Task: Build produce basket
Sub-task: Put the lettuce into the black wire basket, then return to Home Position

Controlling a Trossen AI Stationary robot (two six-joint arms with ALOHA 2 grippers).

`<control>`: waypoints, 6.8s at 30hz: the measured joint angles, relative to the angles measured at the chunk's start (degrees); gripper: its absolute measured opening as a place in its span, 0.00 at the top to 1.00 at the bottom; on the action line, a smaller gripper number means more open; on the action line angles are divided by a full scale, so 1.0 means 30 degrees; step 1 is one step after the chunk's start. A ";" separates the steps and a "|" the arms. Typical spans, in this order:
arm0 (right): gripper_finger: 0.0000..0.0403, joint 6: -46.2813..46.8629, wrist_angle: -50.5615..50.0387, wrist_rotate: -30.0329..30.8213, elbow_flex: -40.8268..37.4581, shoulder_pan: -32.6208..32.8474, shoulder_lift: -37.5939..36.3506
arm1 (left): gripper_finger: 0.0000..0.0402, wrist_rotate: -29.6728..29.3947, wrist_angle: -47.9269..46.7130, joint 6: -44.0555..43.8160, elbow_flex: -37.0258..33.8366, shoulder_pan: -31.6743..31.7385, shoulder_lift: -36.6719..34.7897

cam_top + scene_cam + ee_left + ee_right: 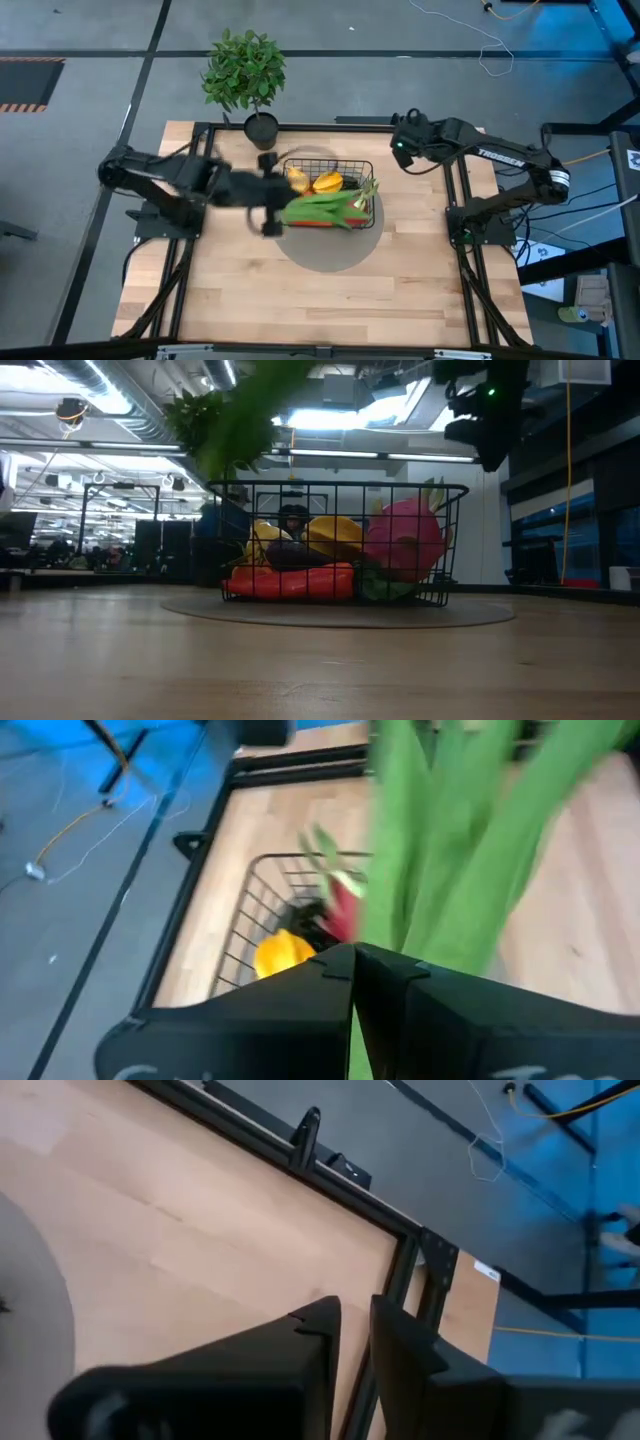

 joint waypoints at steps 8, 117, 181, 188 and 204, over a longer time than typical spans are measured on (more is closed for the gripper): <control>0.87 0.0038 -0.0420 -0.0680 0.0000 0.0005 -0.2452 | 1.00 0.2579 0.1950 0.2081 -0.0015 0.5035 0.2334; 0.87 0.1492 0.3649 -1.3125 -0.7359 0.8595 -0.4942 | 1.00 0.1885 0.1722 -0.1096 0.2652 0.5601 0.7927; 0.87 0.1583 0.3544 -1.3249 -0.7351 0.8602 -0.4942 | 0.51 0.2176 -0.4373 -0.2561 0.5494 0.4696 1.0422; 0.87 0.1793 0.3619 -1.2729 -0.7351 0.8602 -0.4942 | 0.51 0.2180 -0.9709 -0.2447 1.0600 0.3983 1.0383; 0.87 0.1490 0.6116 -1.2565 -0.7351 1.0300 -0.5085 | 0.51 0.1020 -1.3778 -0.5938 0.6608 0.1503 0.4046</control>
